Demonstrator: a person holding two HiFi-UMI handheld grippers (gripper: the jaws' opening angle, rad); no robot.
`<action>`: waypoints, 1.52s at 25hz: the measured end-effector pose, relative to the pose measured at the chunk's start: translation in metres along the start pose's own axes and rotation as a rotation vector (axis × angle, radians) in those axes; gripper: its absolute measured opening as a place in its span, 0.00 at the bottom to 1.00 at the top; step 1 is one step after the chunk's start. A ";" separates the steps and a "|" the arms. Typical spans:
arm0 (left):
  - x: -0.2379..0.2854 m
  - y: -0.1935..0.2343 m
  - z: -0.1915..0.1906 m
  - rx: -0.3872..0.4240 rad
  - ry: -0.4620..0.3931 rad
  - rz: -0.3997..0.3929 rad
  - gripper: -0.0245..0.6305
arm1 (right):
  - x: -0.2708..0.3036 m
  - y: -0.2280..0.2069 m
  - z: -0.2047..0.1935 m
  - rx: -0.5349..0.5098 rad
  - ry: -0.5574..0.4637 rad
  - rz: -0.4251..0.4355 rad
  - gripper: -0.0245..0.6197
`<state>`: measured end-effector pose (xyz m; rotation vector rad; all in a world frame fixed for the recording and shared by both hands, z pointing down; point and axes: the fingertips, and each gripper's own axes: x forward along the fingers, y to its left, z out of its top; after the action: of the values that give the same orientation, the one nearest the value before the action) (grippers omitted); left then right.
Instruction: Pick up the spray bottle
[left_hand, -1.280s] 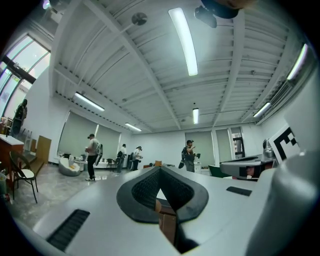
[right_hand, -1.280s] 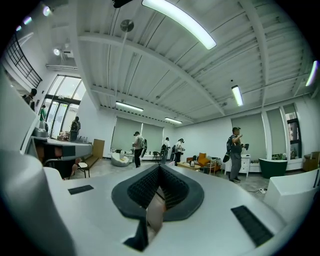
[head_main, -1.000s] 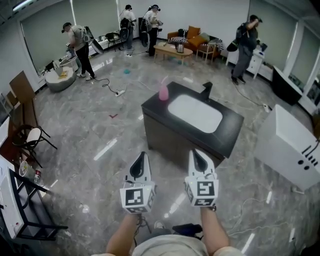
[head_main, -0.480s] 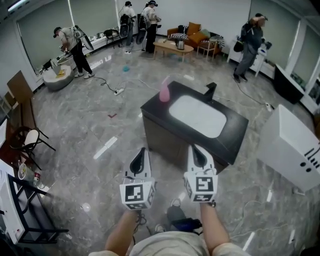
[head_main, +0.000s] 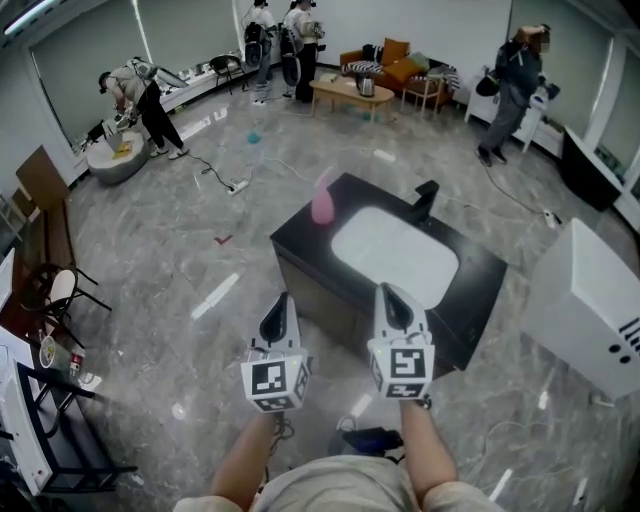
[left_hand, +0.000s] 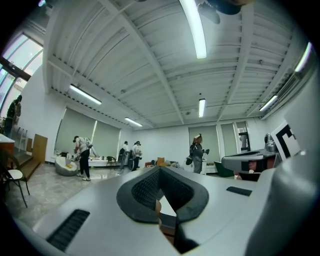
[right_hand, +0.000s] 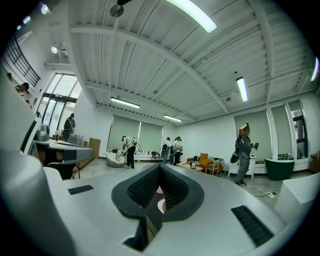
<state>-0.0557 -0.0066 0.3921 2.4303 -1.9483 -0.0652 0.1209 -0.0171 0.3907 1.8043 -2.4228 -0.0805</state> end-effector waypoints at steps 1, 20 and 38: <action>0.012 -0.002 0.002 0.005 -0.004 0.004 0.04 | 0.010 -0.009 0.000 0.002 -0.001 0.003 0.04; 0.151 0.020 -0.003 0.029 -0.021 0.043 0.04 | 0.149 -0.040 -0.011 0.011 0.000 0.070 0.04; 0.299 0.130 -0.007 0.043 -0.032 -0.115 0.04 | 0.321 0.004 -0.007 0.001 0.031 -0.032 0.04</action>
<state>-0.1178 -0.3264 0.3999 2.5834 -1.8388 -0.0650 0.0276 -0.3233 0.4186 1.8307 -2.3742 -0.0545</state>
